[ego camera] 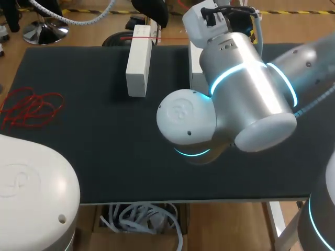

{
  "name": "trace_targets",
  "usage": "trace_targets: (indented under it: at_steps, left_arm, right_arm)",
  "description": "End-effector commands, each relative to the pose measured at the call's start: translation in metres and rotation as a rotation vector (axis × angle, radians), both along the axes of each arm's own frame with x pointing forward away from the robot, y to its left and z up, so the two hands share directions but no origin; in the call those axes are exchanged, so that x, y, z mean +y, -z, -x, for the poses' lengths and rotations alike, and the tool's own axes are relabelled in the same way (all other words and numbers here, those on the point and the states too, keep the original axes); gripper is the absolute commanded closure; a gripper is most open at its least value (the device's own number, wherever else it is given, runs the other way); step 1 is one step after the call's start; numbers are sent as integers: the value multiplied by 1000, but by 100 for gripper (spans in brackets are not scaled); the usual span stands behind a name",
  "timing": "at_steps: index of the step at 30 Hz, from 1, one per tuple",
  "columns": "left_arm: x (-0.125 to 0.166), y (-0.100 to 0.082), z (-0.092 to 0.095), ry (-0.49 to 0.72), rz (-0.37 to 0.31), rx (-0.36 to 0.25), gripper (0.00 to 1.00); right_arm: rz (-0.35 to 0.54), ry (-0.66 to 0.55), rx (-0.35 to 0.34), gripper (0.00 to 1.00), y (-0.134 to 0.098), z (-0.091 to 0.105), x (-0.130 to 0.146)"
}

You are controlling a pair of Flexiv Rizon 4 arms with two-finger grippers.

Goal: Grab the tape and strap the tape.

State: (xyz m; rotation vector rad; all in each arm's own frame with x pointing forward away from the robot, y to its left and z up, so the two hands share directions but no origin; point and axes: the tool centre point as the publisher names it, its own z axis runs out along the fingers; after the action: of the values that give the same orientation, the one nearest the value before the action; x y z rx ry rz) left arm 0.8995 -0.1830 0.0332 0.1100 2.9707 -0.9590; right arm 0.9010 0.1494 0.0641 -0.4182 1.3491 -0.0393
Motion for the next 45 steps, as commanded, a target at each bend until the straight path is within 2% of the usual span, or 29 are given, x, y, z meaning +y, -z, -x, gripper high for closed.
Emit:
trace_targets:
  at_steps: [1,45]
  left_arm:
    - [0,-1,0,-1,-5,1,100]
    - [0,-1,0,-1,-5,1,100]
  right_arm:
    - [2,-3,4,100,-4,-1,3]
    - [19,-33,27,100,5,-4,20]
